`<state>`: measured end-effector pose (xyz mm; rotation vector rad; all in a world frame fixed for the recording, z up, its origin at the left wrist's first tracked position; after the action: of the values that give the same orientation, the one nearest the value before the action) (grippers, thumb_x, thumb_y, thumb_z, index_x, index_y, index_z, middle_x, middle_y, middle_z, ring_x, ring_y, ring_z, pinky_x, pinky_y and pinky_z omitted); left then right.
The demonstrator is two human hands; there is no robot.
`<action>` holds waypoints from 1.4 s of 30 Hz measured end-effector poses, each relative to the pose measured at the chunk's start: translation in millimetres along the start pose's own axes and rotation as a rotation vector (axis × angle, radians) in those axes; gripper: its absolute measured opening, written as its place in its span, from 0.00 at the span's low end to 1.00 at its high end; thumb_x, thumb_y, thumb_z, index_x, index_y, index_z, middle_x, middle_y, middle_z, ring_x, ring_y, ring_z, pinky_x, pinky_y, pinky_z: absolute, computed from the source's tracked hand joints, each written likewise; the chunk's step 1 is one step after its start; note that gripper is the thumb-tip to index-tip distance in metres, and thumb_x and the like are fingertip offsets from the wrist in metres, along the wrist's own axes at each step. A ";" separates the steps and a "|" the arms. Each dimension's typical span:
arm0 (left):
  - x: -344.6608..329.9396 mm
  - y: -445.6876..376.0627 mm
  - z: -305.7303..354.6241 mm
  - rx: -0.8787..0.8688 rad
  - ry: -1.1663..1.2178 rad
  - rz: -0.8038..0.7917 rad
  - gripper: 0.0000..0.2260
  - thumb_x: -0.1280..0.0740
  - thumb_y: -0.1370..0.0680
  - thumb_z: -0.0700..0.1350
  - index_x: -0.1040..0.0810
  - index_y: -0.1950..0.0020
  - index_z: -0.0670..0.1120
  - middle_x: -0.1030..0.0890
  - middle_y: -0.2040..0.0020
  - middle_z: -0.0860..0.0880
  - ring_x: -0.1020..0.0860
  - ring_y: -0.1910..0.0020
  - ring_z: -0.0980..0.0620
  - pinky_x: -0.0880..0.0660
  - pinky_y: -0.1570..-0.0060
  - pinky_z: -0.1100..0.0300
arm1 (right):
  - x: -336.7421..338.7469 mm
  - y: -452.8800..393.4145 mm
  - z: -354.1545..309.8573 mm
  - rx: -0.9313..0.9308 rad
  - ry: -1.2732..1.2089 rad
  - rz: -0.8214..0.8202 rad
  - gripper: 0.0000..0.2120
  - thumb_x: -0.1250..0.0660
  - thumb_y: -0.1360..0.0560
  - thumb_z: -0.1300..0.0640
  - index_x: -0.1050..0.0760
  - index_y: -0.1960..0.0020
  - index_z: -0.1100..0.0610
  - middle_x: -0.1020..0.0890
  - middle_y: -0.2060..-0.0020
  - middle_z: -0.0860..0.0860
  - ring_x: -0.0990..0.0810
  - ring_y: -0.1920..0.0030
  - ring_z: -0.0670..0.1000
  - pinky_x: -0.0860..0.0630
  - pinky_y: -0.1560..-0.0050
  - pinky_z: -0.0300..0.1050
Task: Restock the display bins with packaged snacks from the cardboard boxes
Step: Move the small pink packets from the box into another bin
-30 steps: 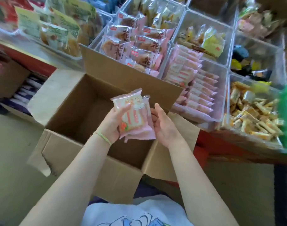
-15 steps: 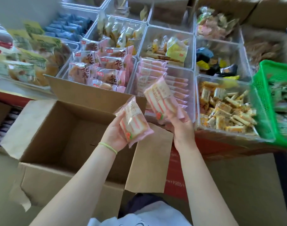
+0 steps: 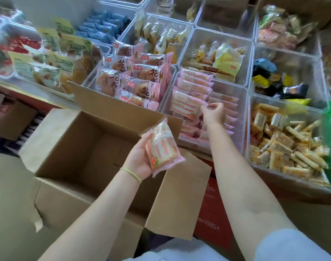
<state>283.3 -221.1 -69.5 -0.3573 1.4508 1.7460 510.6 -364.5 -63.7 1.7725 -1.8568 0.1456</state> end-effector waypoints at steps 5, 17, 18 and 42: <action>0.8 -1.2 -2.2 -0.005 -0.005 0.018 0.21 0.33 0.22 0.53 0.23 0.32 0.46 0.21 0.35 0.43 0.24 0.34 0.41 0.33 0.30 0.42 | -11.8 -7.3 12.3 -0.001 0.015 -0.020 0.10 0.30 0.23 0.51 0.30 0.49 0.54 0.22 0.53 0.50 0.23 0.53 0.53 0.28 0.58 0.43; -37.5 -6.8 -12.0 -0.112 0.164 -0.102 0.18 0.38 0.24 0.38 0.25 0.35 0.40 0.21 0.36 0.38 0.26 0.33 0.38 0.33 0.32 0.39 | 14.1 111.4 28.2 -0.005 -0.340 -0.637 0.28 0.32 0.30 0.31 0.18 0.50 0.56 0.15 0.62 0.50 0.17 0.61 0.51 0.25 0.65 0.41; -39.7 -8.6 -14.9 -0.103 0.142 -0.115 0.18 0.38 0.24 0.38 0.25 0.34 0.39 0.22 0.35 0.38 0.26 0.33 0.39 0.34 0.31 0.39 | 11.2 121.8 30.7 0.018 -0.324 -0.695 0.26 0.29 0.29 0.35 0.17 0.46 0.57 0.15 0.63 0.50 0.17 0.64 0.49 0.26 0.68 0.40; 33.5 -1.7 1.5 -0.136 -0.544 0.329 0.11 0.35 0.19 0.44 0.23 0.38 0.44 0.17 0.46 0.43 0.18 0.45 0.46 0.21 0.42 0.50 | -13.9 33.3 25.2 0.147 0.073 0.048 0.09 0.29 0.24 0.54 0.29 0.54 0.55 0.21 0.51 0.53 0.21 0.52 0.54 0.21 0.51 0.52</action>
<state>264.0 -206.2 -92.6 0.2918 1.0344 2.0034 470.5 -359.5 -81.3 1.7954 -1.8785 0.3692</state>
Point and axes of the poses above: each hand's wrist, its own y-axis away from the middle knuckle, its own x-axis out of the back of the hand, z = x × y, the point moved 7 cm from there along -y, towards the middle knuckle
